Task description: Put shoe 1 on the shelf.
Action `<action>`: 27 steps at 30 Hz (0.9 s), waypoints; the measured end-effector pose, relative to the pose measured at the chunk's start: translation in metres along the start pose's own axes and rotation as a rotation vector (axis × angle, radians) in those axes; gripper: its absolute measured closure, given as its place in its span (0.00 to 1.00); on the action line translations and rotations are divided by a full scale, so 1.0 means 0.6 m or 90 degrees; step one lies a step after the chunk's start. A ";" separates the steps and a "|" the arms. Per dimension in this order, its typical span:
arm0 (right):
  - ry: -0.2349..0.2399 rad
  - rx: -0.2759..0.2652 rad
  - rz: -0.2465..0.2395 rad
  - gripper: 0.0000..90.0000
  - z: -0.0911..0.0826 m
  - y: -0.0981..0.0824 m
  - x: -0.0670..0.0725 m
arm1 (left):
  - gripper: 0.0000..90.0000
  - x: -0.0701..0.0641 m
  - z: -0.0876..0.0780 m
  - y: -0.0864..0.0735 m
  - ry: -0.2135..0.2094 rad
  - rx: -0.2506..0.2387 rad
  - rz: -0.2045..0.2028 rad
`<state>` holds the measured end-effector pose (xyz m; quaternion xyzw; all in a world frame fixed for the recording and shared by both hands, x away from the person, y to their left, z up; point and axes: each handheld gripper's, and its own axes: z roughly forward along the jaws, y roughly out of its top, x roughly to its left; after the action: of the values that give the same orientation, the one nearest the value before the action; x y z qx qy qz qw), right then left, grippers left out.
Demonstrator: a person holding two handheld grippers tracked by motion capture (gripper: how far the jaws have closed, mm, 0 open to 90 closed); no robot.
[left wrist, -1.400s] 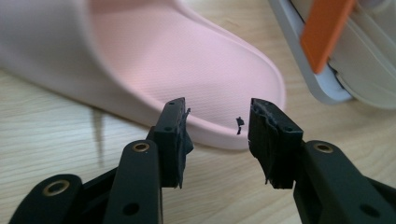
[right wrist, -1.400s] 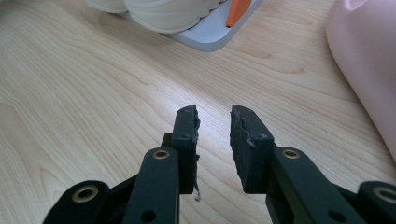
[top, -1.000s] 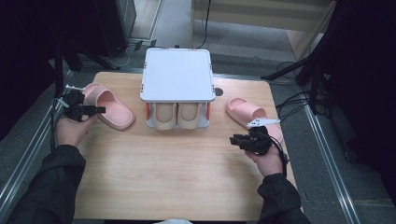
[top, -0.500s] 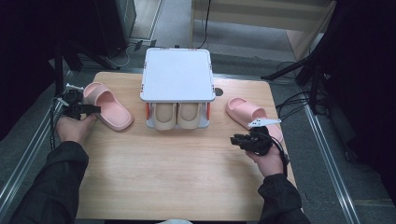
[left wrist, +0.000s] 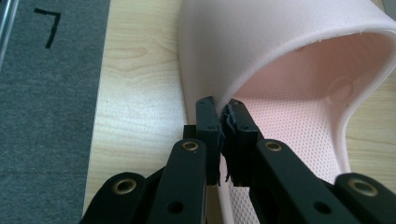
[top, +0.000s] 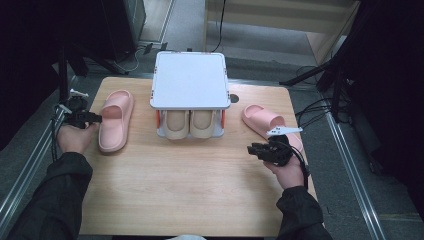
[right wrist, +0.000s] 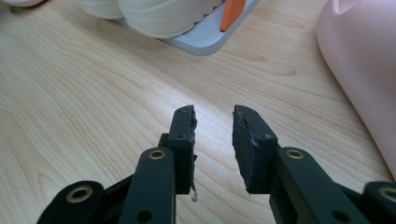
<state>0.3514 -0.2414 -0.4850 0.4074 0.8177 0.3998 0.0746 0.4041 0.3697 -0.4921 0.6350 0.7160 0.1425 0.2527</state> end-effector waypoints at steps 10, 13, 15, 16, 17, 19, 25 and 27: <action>-0.008 -0.006 0.005 0.77 -0.001 0.000 -0.004 | 0.96 -0.004 -0.027 -0.020 -0.016 -0.004 -0.003; -0.009 -0.005 0.004 0.77 0.000 0.001 -0.004 | 0.96 -0.004 -0.040 -0.026 -0.026 -0.005 -0.003; -0.010 -0.007 0.004 0.77 -0.001 0.001 -0.004 | 0.96 -0.007 -0.047 -0.032 -0.027 -0.007 -0.001; -0.012 -0.008 0.003 0.77 -0.001 0.002 -0.004 | 0.96 -0.009 -0.052 -0.035 -0.028 -0.006 0.002; -0.013 -0.008 0.002 0.77 -0.001 0.002 -0.004 | 0.96 -0.011 -0.056 -0.038 -0.028 -0.007 0.006; -0.015 -0.010 0.003 0.77 -0.001 0.003 -0.005 | 0.96 -0.015 -0.065 -0.046 -0.032 -0.008 0.015; -0.024 -0.017 0.003 0.76 -0.003 0.004 -0.008 | 0.96 -0.032 -0.088 -0.079 -0.045 -0.007 0.029; -0.027 -0.021 0.005 0.76 -0.005 0.005 -0.009 | 0.96 -0.036 -0.095 -0.090 -0.049 -0.007 0.032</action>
<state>0.3559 -0.2461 -0.4820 0.4174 0.8077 0.4049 0.0967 0.3292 0.3467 -0.4692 0.6566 0.6887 0.1283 0.2793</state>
